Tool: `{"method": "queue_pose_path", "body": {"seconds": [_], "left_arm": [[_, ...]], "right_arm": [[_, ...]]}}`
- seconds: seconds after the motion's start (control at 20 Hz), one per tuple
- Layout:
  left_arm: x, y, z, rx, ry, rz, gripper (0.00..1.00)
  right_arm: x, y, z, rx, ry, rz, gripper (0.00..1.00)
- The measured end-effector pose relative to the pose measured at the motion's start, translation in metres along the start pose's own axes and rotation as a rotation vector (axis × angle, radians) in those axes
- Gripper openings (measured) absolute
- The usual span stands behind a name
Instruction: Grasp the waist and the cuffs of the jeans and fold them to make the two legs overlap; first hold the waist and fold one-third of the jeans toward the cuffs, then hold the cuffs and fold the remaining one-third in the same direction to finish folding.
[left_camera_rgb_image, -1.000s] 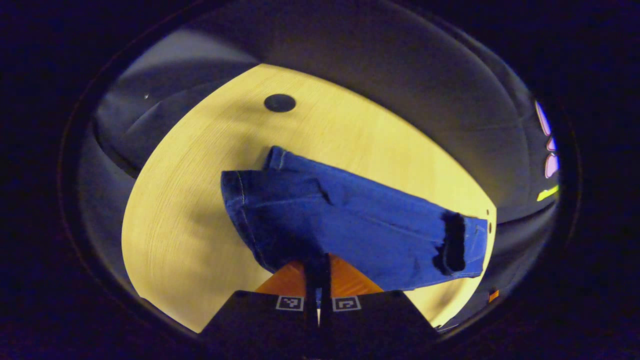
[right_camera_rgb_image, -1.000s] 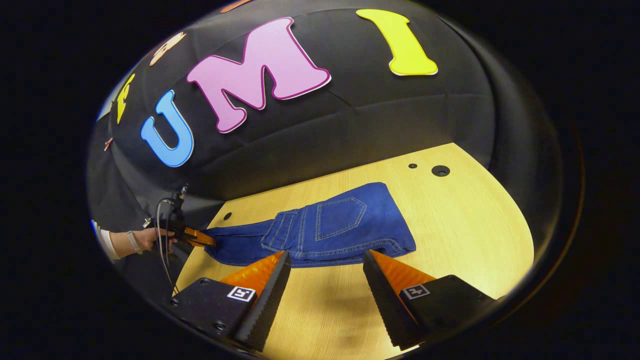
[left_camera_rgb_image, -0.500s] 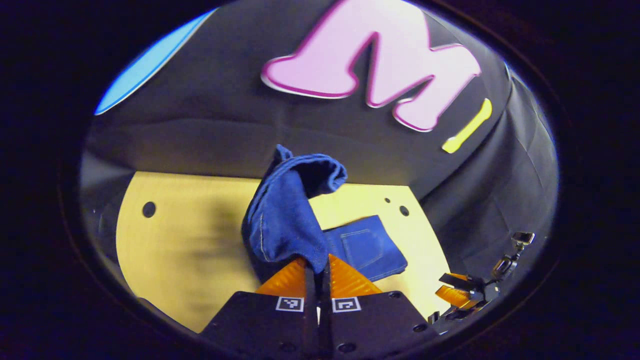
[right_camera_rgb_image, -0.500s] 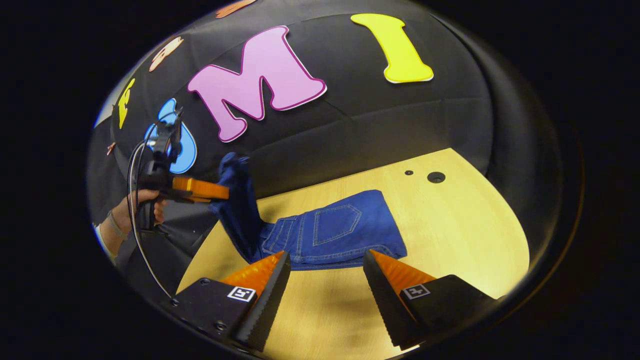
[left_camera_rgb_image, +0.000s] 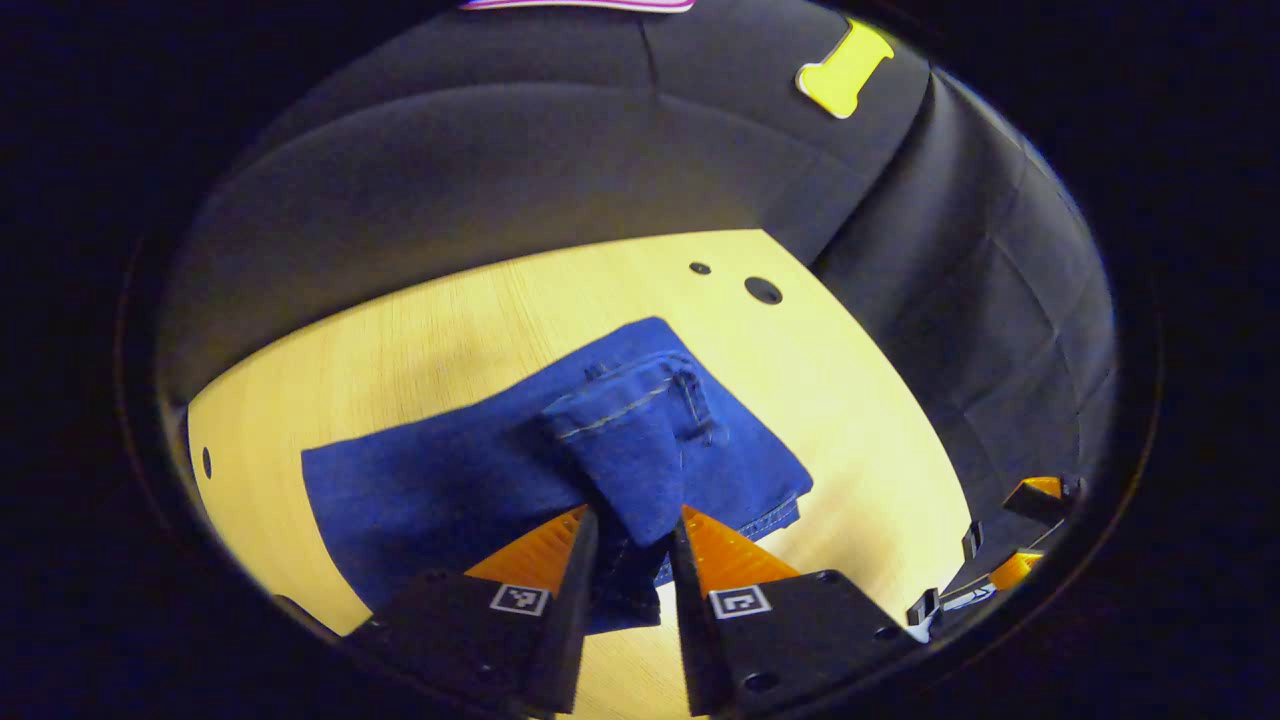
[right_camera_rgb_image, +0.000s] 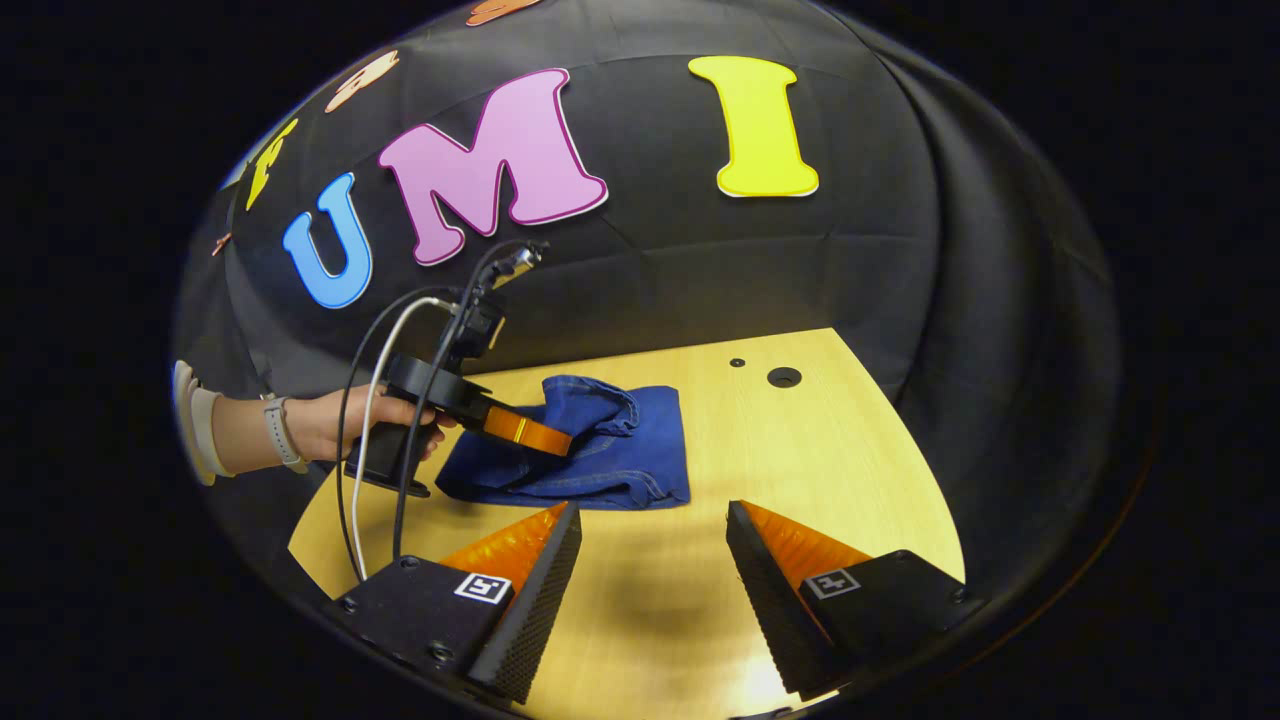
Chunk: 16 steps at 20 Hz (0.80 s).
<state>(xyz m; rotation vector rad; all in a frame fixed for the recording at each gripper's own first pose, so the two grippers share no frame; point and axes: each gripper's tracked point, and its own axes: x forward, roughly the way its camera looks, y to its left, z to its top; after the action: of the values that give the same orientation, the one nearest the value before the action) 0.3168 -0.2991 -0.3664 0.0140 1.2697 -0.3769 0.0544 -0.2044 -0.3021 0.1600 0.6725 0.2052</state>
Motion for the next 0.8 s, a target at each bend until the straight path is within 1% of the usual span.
{"method": "queue_pose_path", "body": {"seconds": [0.05, 0.1, 0.2, 0.25, 0.4, 0.5, 0.65, 0.8], "left_arm": [[-0.002, 0.000, -0.007, -0.057, 0.021, 0.001, 0.55], [-0.010, -0.006, -0.008, -0.121, 0.016, -0.017, 0.69], [-0.028, -0.020, -0.007, -0.209, -0.058, -0.041, 0.81], [-0.045, -0.023, -0.004, -0.224, -0.109, -0.033, 0.94], [-0.118, -0.029, 0.005, -0.183, -0.314, 0.009, 0.97], [-0.170, -0.043, -0.006, -0.128, -0.434, 0.035, 0.97], [-0.252, -0.073, -0.043, -0.047, -0.575, 0.071, 0.97], [-0.323, -0.110, -0.090, 0.012, -0.718, 0.115, 0.96]], "right_arm": [[-0.003, -0.004, 0.000, -0.010, 0.003, -0.005, 0.90], [-0.007, -0.004, 0.004, -0.009, -0.009, 0.000, 0.90], [-0.015, 0.004, 0.015, -0.001, -0.046, 0.023, 0.90], [-0.021, 0.005, 0.020, -0.015, -0.066, 0.024, 0.90], [-0.045, 0.018, 0.038, -0.076, -0.136, 0.039, 0.92], [-0.073, 0.030, 0.050, -0.100, -0.191, 0.054, 0.95], [-0.126, 0.057, 0.065, -0.120, -0.275, 0.078, 0.96], [-0.187, 0.083, 0.078, -0.201, -0.361, 0.073, 0.96]]}}
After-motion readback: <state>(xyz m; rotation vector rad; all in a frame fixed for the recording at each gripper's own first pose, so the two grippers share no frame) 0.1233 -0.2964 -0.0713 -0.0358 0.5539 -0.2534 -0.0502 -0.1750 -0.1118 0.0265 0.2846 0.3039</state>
